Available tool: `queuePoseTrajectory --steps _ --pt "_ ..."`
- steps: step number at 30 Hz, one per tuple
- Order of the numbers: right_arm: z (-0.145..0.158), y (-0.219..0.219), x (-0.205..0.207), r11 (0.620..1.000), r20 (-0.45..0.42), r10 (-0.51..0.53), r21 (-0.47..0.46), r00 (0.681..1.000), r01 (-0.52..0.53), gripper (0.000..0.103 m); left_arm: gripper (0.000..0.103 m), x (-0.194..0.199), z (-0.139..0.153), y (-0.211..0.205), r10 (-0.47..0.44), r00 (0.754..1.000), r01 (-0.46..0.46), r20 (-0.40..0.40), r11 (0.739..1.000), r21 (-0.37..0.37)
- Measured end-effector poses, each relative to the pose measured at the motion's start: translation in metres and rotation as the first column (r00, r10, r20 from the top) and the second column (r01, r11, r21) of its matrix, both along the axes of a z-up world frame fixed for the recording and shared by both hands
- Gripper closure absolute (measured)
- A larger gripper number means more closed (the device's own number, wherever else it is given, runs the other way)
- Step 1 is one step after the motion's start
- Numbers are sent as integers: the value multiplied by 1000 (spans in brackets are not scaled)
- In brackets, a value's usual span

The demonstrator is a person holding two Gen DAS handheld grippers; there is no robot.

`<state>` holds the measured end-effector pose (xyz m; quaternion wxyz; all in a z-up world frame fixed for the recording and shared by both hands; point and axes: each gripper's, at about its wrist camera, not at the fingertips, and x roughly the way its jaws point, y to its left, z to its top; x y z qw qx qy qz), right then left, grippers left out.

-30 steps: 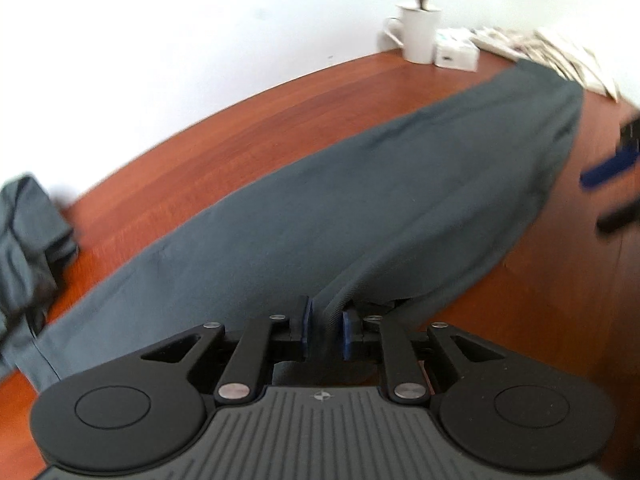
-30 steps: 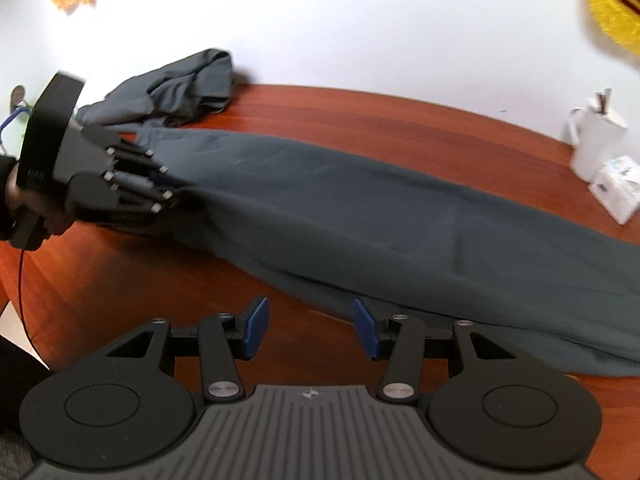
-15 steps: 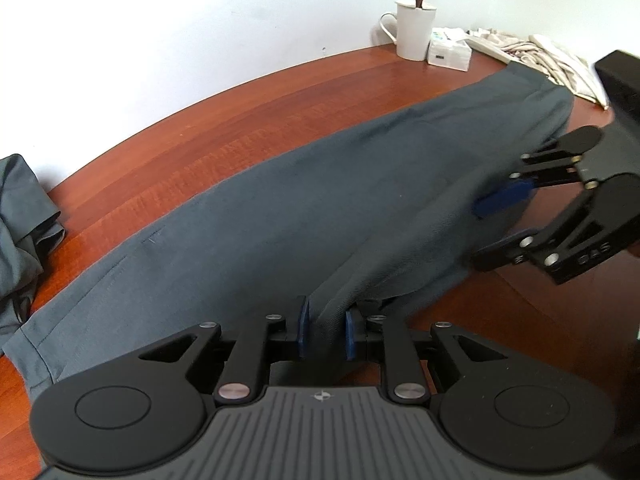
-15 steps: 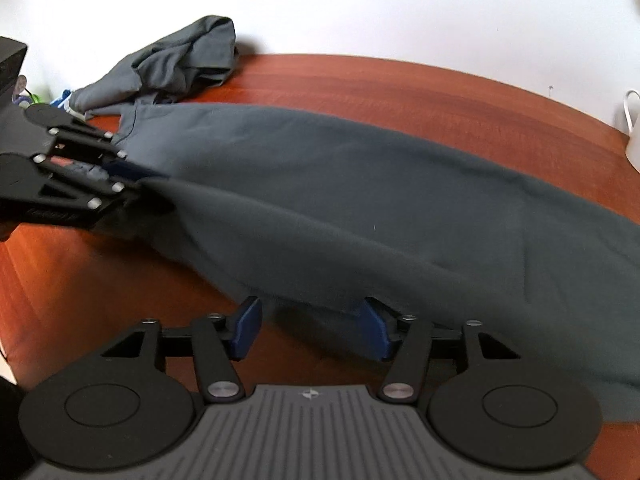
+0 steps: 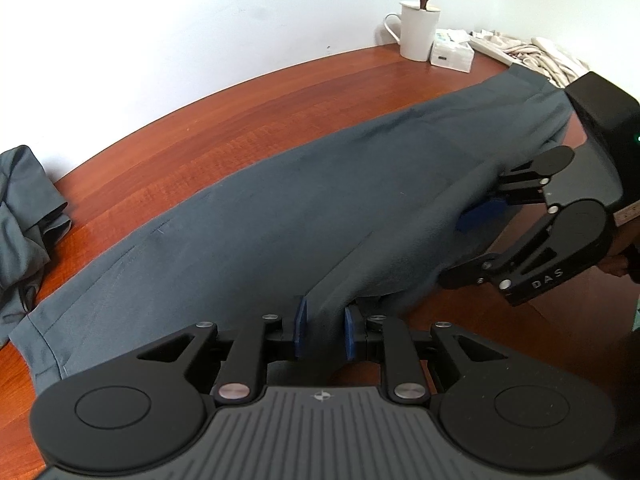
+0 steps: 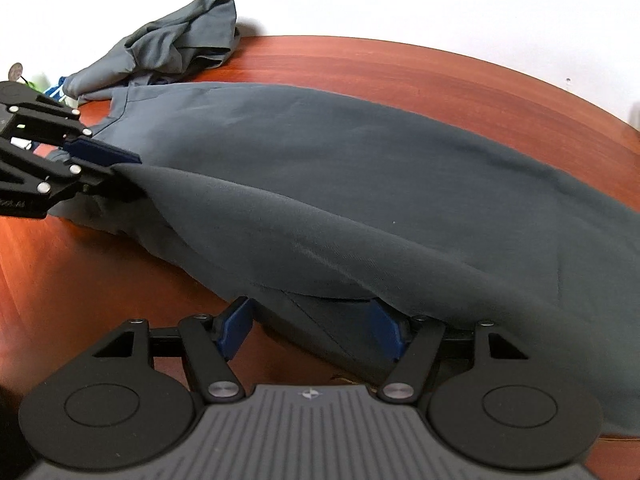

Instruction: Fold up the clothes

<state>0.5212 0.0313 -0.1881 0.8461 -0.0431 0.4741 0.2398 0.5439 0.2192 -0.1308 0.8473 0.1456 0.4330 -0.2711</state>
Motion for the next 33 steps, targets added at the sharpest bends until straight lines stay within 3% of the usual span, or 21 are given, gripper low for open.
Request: queuePoseTrajectory --steps 7,11,16,25,33 --pt "8 29 -10 987 24 132 88 991 -133 31 83 -6 26 25 17 1000 -16 24 999 -41" --pt "5 47 -13 974 26 202 100 979 -203 31 78 4 30 45 68 996 -68 57 998 -10" --pt "0 50 -6 979 35 188 77 982 -190 31 78 24 15 61 126 991 -128 51 991 33" --pt "2 58 -12 965 6 236 121 972 -235 31 78 49 -33 69 133 991 -129 -16 980 152" --pt "19 75 -45 912 -20 383 171 924 -374 37 78 50 -52 76 155 987 -147 -40 975 166"
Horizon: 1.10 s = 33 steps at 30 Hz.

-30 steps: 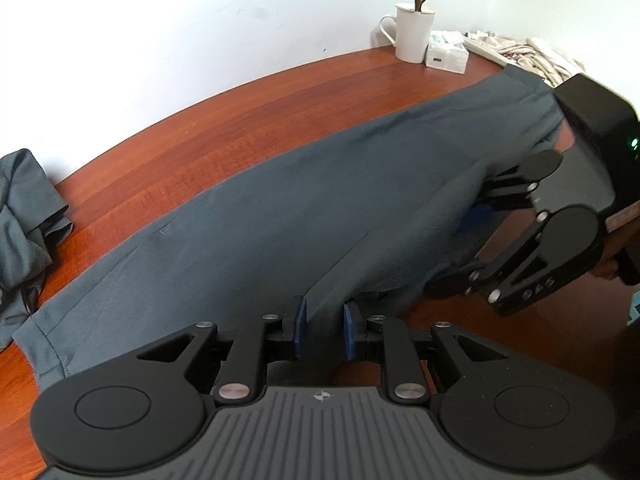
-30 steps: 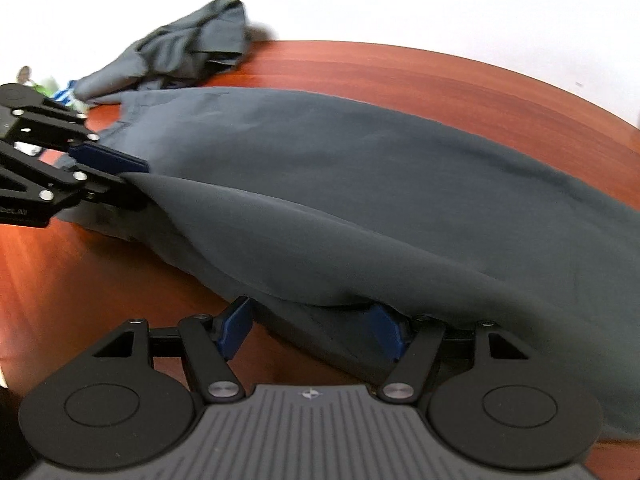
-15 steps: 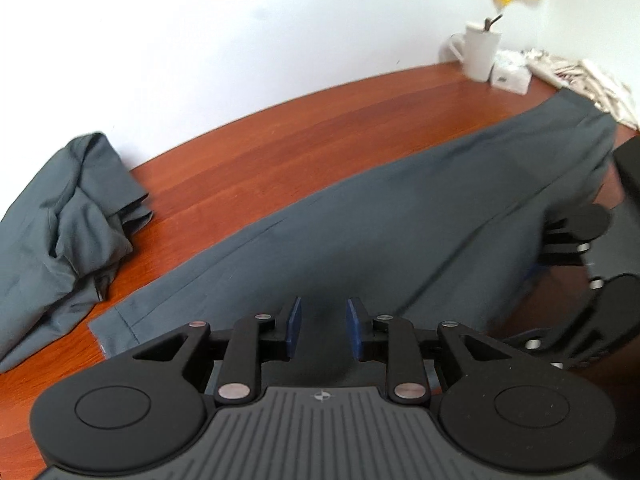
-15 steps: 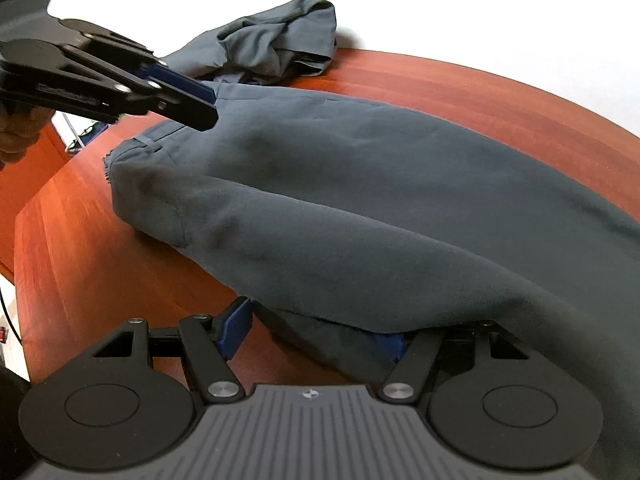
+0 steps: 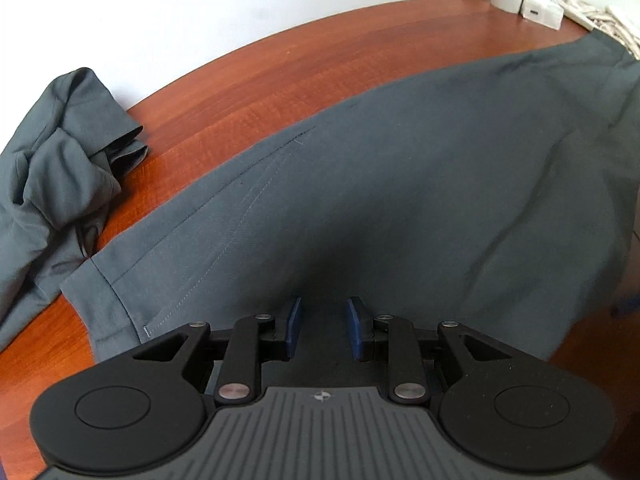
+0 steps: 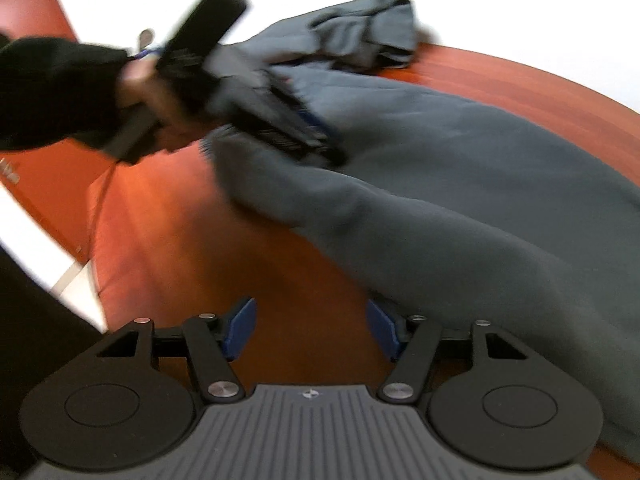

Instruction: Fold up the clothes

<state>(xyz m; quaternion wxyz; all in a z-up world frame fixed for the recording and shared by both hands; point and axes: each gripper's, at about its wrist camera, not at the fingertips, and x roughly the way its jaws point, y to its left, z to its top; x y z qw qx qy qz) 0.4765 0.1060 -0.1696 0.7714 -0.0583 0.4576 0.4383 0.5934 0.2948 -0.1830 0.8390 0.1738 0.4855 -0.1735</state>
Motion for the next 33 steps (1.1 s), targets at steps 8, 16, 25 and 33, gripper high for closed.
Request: queuePoseTrajectory --steps 8,16,25,33 --pt "-6 -15 5 986 13 -145 -85 989 146 37 78 -3 0 -1 -2 1000 2 6 1000 6" --pt "-4 -40 21 931 122 -333 -112 935 346 37 78 -1 1 -2 -1 1000 1 2 1000 9" --pt "-23 -54 42 911 90 -396 -82 914 403 25 78 1 1 -1 -3 1000 3 -1 1000 8" --pt "-26 -34 35 962 134 -247 -80 960 259 16 78 1 0 -1 3 1000 -3 -8 1000 -4"
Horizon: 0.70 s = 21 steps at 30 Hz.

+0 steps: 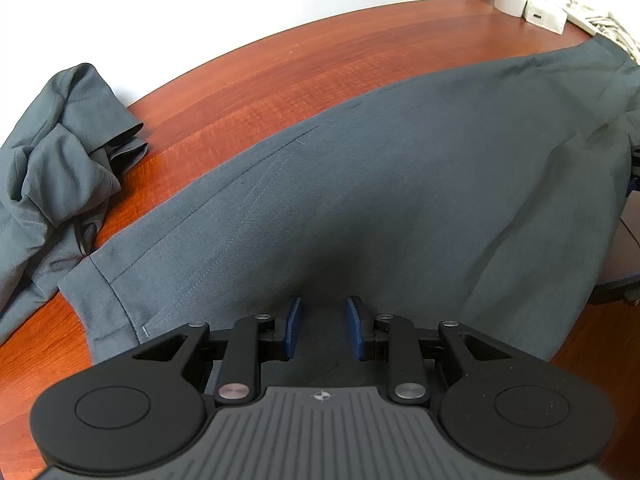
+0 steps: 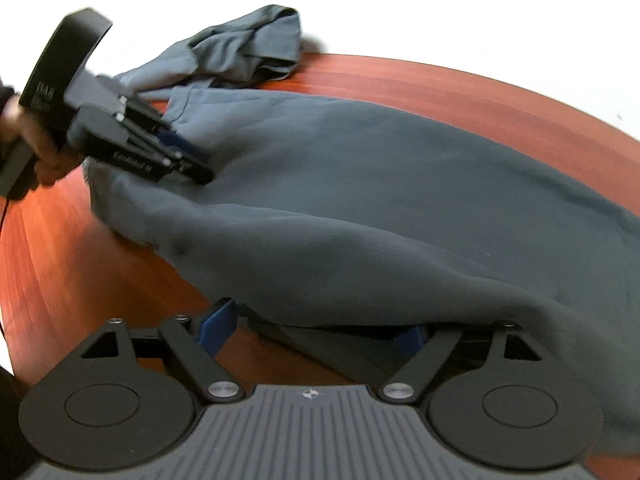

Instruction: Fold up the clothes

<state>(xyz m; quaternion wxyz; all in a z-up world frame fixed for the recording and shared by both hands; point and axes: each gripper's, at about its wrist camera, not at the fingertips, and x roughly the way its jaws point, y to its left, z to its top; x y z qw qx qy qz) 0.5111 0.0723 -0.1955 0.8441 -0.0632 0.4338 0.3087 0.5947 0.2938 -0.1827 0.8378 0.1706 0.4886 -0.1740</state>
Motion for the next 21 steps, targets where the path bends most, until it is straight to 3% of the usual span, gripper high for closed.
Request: queuePoseTrajectory --steps 10,21 --pt "-2 24 0 995 35 84 50 996 -85 10 77 -1 0 1 -4 1000 4 1 1000 -11" --pt "13 29 -21 981 -18 164 102 986 -162 15 71 0 -1 2 -5 1000 5 11 1000 -10"
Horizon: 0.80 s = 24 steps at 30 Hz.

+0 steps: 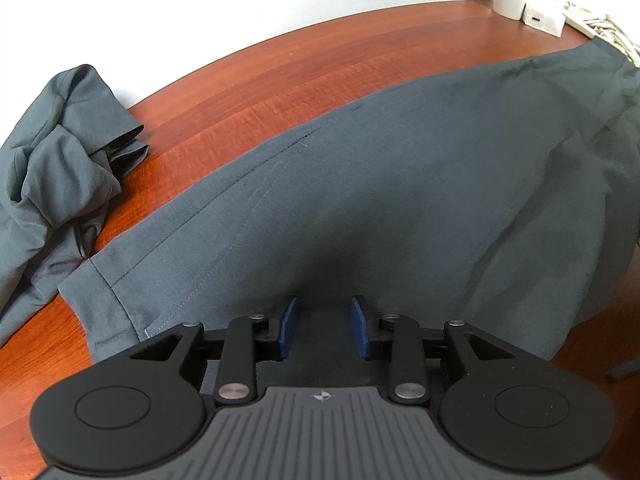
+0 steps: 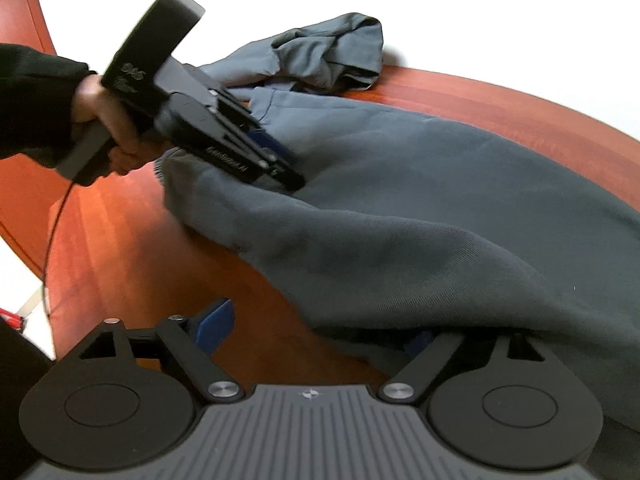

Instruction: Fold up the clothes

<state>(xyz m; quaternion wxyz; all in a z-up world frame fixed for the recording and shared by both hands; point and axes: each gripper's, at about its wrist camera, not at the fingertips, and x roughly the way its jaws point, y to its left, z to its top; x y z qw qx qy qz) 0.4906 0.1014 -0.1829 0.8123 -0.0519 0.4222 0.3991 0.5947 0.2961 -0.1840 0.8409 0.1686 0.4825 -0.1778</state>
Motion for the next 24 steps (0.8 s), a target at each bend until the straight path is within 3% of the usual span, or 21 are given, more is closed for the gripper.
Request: queuePoseTrajectory --steps 8,9,12,18,24 --pt "9 0 -26 1000 -41 22 -22 999 -22 17 68 0 0 0 -5 1000 5 14 1000 9" --pt "9 2 -30 999 -61 40 -11 997 -40 22 68 -1 0 0 -5 1000 5 15 1000 10" --pt "7 10 -44 995 -94 102 1 990 -102 22 66 -1 -1 0 -2 1000 2 17 1000 12" --pt "15 8 -50 998 -38 61 -24 997 -62 22 66 -8 3 -2 1 999 -2 38 999 38" --pt "31 0 -42 998 70 -8 -65 998 12 22 66 -33 33 9 35 993 -31 116 999 -34"
